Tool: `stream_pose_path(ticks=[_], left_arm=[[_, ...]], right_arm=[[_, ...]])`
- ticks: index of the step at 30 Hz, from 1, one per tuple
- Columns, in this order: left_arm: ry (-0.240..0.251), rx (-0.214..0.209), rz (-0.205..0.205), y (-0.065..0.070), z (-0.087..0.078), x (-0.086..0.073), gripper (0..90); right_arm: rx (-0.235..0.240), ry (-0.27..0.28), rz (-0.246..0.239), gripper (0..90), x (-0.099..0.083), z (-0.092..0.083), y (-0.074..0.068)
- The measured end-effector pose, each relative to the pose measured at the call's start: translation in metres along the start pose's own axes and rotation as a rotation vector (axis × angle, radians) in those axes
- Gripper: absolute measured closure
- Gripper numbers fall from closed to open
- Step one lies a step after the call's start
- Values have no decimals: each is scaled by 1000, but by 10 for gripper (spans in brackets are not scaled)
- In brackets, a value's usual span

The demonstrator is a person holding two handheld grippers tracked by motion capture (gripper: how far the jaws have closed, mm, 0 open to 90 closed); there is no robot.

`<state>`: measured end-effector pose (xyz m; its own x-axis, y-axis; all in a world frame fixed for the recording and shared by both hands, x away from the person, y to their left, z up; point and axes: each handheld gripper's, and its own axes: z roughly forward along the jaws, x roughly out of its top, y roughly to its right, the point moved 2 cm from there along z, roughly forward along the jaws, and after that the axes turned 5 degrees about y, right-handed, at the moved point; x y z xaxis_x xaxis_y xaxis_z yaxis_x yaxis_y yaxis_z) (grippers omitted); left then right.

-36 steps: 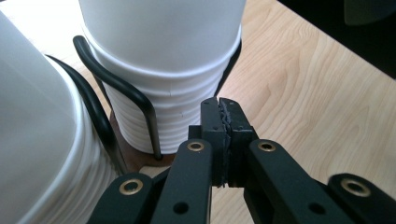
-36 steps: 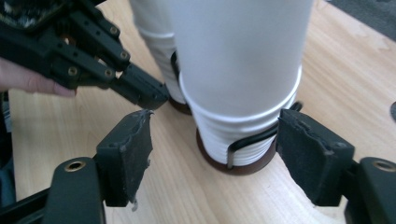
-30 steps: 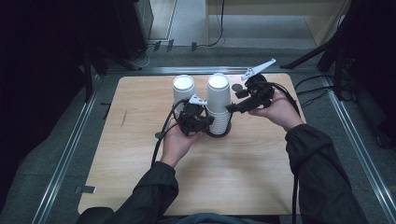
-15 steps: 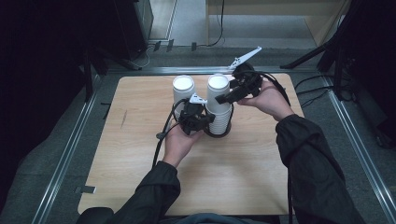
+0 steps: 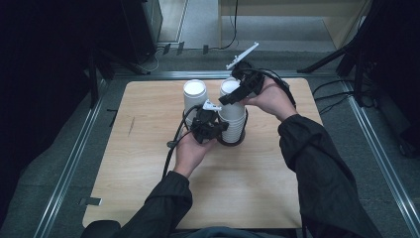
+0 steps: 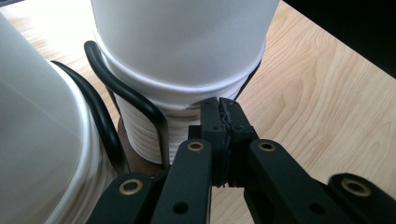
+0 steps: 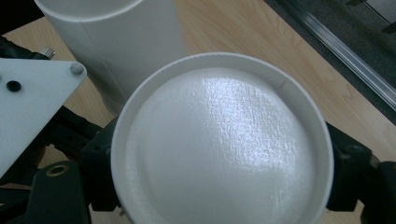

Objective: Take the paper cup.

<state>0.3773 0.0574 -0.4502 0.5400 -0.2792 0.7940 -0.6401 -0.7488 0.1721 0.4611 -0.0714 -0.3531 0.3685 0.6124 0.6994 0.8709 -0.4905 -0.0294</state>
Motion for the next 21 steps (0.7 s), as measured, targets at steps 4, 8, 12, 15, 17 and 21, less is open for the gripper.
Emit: stream_pose_path(ticks=[4,8,12,15,17,21], left_arm=[[2,-9,-9,-1,0,0,900],[0,-13,-12,-1,0,0,900],[-3,-19,-16,-2,0,0,900],[2,-20,-21,-2,0,0,900],[3,-23,-25,-2,0,0,900],[-7,-21,-22,-2,-1,0,891]], right_arm=[[-13,-2,-23,220,1,-1,-2],[-16,-17,-40,225,3,-1,-4],[-12,9,-31,230,7,-7,-3],[-5,29,-34,231,12,-14,-3],[-5,22,-36,231,15,-18,-5],[0,36,-32,231,21,-26,-6]])
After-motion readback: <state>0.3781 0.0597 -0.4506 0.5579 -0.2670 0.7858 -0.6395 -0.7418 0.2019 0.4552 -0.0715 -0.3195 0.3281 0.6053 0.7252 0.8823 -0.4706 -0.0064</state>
